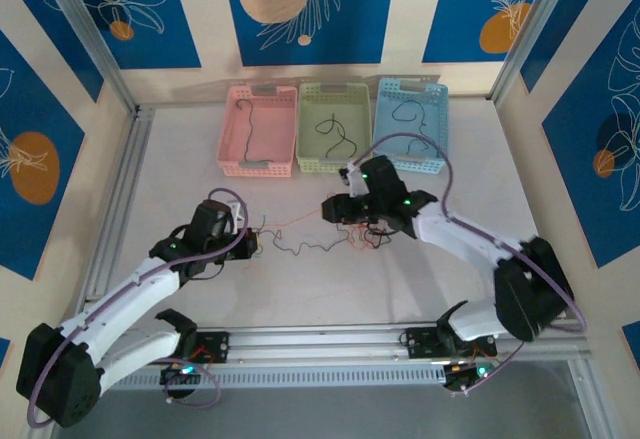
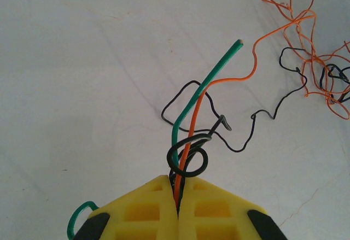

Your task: Untangle the cables

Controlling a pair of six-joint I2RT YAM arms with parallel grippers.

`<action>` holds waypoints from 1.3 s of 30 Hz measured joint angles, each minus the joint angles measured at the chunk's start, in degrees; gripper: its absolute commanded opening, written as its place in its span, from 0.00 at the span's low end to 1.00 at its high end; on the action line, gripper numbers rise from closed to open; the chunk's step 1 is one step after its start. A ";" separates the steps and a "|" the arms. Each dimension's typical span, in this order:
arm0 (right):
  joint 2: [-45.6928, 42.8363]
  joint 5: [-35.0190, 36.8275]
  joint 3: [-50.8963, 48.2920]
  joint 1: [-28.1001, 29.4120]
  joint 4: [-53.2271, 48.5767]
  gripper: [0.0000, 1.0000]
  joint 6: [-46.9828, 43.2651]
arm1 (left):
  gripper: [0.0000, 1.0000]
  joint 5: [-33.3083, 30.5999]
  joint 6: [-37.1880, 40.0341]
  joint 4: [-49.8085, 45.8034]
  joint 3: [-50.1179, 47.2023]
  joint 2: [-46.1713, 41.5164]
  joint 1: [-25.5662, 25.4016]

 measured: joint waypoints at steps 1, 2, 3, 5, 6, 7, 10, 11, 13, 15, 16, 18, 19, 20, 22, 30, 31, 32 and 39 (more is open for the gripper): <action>1.77 0.17 0.42 0.87 -0.02 0.38 1.38 | 0.02 0.00 0.00 -0.04 0.04 0.00 0.00; 3.63 0.74 0.52 2.36 0.00 0.38 3.06 | 0.02 0.00 0.00 -0.09 0.04 0.00 0.00; 5.22 1.33 0.55 4.17 -0.17 0.39 4.57 | 0.02 0.00 0.00 -0.13 0.04 0.00 0.00; 7.72 2.67 0.96 7.52 -0.68 0.40 6.78 | 0.02 0.00 0.00 -0.13 0.04 0.00 0.00; 9.22 3.50 1.62 9.18 -1.20 0.40 7.93 | 0.02 -0.02 0.00 -0.13 0.04 0.00 0.00; 10.45 4.04 2.29 10.49 -1.49 0.40 8.74 | 0.03 0.00 0.00 -0.13 0.04 0.04 0.00; 14.16 5.84 4.35 12.68 -1.46 0.40 11.23 | 0.03 -0.02 0.02 -0.15 0.04 0.07 0.00; 15.39 6.43 4.96 12.76 -1.51 0.40 12.00 | 0.03 -0.02 0.02 -0.15 0.04 0.11 0.00; 17.27 7.98 5.90 12.63 -1.79 0.40 13.14 | 0.04 0.00 0.02 -0.15 0.04 0.17 0.00; 18.88 9.27 6.86 12.57 -2.19 0.40 14.08 | 0.04 0.00 0.02 -0.15 0.04 0.17 0.00; 19.47 9.75 7.23 12.50 -2.27 0.40 14.47 | 0.04 -0.02 0.02 -0.15 0.04 0.17 0.00; 20.98 10.25 8.31 12.28 -2.54 0.39 15.17 | 0.04 -0.02 0.02 -0.13 0.04 0.20 0.00; 21.59 10.34 8.76 12.26 -2.60 0.39 15.54 | 0.04 0.00 0.02 -0.15 0.04 0.22 0.00; 22.27 10.43 9.27 12.26 -2.60 0.38 15.89 | 0.04 0.00 0.02 -0.13 0.04 0.22 0.00; 23.61 10.40 10.05 12.26 -2.56 0.36 16.46 | 0.04 -0.02 0.02 -0.13 0.04 0.24 0.00; 25.16 10.32 10.64 12.26 -2.38 0.12 17.99 | 0.04 -0.02 0.02 -0.13 0.04 0.59 0.00; 25.16 10.34 10.62 12.26 -2.27 0.09 17.99 | 0.04 -0.02 0.02 -0.13 0.04 0.59 0.00; 25.16 10.32 10.56 12.26 -2.10 0.05 17.88 | 0.04 -0.02 0.02 -0.13 0.04 0.59 0.00; 18.69 10.03 4.72 11.54 0.42 0.00 15.65 | 0.12 -0.68 0.00 -0.17 0.04 0.57 0.00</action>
